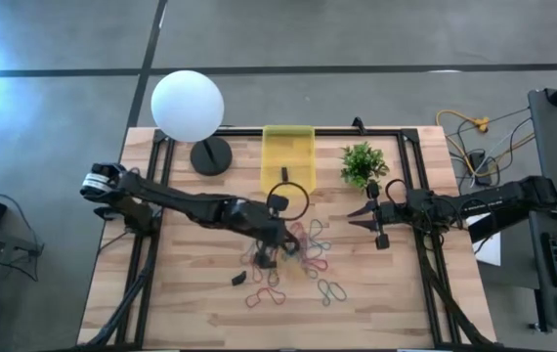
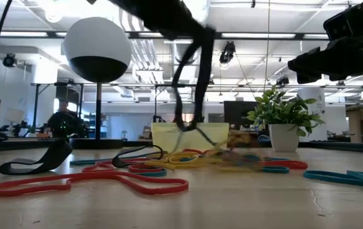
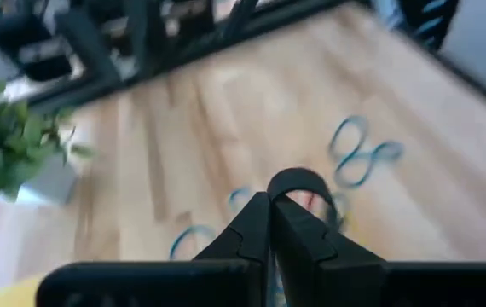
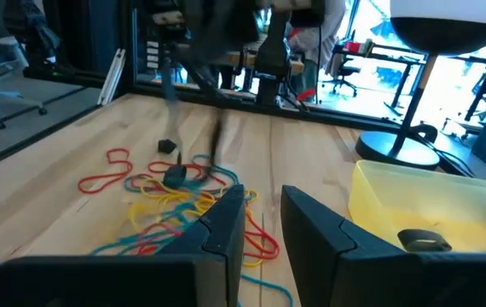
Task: Pick and place rubber bands into bin
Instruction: Put the black rubber band into the yellow bin
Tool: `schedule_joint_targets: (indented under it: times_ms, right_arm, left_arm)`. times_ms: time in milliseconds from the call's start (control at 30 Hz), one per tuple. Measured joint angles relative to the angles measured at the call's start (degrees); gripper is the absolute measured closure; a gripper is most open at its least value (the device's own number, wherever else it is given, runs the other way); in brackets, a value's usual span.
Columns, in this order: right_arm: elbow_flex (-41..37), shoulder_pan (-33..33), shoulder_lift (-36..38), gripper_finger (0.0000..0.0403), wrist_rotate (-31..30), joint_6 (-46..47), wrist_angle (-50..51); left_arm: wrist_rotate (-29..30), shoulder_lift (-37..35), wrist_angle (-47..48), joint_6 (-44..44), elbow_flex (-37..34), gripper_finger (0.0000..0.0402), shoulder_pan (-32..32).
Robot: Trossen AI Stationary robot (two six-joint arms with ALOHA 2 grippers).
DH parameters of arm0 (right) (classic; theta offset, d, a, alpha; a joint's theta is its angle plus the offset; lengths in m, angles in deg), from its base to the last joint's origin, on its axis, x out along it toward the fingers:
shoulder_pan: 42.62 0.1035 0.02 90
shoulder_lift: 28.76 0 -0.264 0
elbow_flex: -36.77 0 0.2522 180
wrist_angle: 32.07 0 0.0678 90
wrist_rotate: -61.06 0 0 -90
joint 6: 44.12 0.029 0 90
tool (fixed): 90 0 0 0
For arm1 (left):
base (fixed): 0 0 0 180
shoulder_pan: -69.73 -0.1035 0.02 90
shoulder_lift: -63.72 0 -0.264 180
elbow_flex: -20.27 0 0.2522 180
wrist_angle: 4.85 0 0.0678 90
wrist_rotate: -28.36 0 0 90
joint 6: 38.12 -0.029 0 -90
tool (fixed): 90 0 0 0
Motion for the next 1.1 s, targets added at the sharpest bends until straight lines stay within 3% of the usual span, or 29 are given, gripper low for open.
schedule_joint_targets:
  times_ms: [200, 300, 367, 400, 500, 533, 700, 800, 933, 1100]
  right_arm:
    - [0.0, 0.0, 0.0, 0.0335, -0.1, 0.5, -0.1]
    - [0.0, 0.0, 0.0, 0.0335, -0.1, 0.5, -0.1]
    - [0.0, 0.0, 0.0, 0.0335, -0.1, 0.6, -0.1]
    - [0.0, 0.0, 0.0, 0.0335, -0.1, 0.7, -0.1]
    - [0.0, 0.0, 0.0, 0.0335, -0.1, 0.6, -0.1]
    - [0.0, 0.0, 0.0, 0.0335, -0.1, 0.6, -0.1]
    - [0.0, 0.0, 0.0, 0.0335, -0.1, 0.5, 0.0]
    - [0.0, 0.0, 0.0, 0.0335, 0.0, 0.5, 0.0]
    - [0.0, 0.0, 0.0, 0.0335, 0.0, 0.5, -0.1]
    - [0.0, 0.0, 0.0, 0.0335, -0.1, 0.5, -0.1]
  left_arm:
    - [5.3, 0.3, -0.6, 0.5, -1.6, 0.0401, -0.2]
    - [12.2, 0.2, -0.7, -0.6, -1.8, 0.0401, -0.2]
    - [12.5, 0.0, -3.0, -1.7, -1.8, 0.0401, -0.3]
    - [10.2, -0.1, -4.9, -2.3, -1.8, 0.0401, -0.4]
    - [-6.0, -0.4, -13.2, -4.8, -2.7, 0.0401, -0.3]
    - [-8.3, -0.4, -16.1, -4.7, -3.0, 0.0401, -0.3]
    - [-9.7, -0.4, -16.5, -3.2, -3.6, 0.0401, -0.7]
    - [-5.9, -0.4, -14.2, -1.8, -4.3, 0.0401, -0.7]
    - [12.8, -0.4, -5.8, 2.3, -5.0, 0.0401, -1.1]
    - [13.9, -0.4, -11.3, -1.5, -6.7, 0.0401, -1.0]
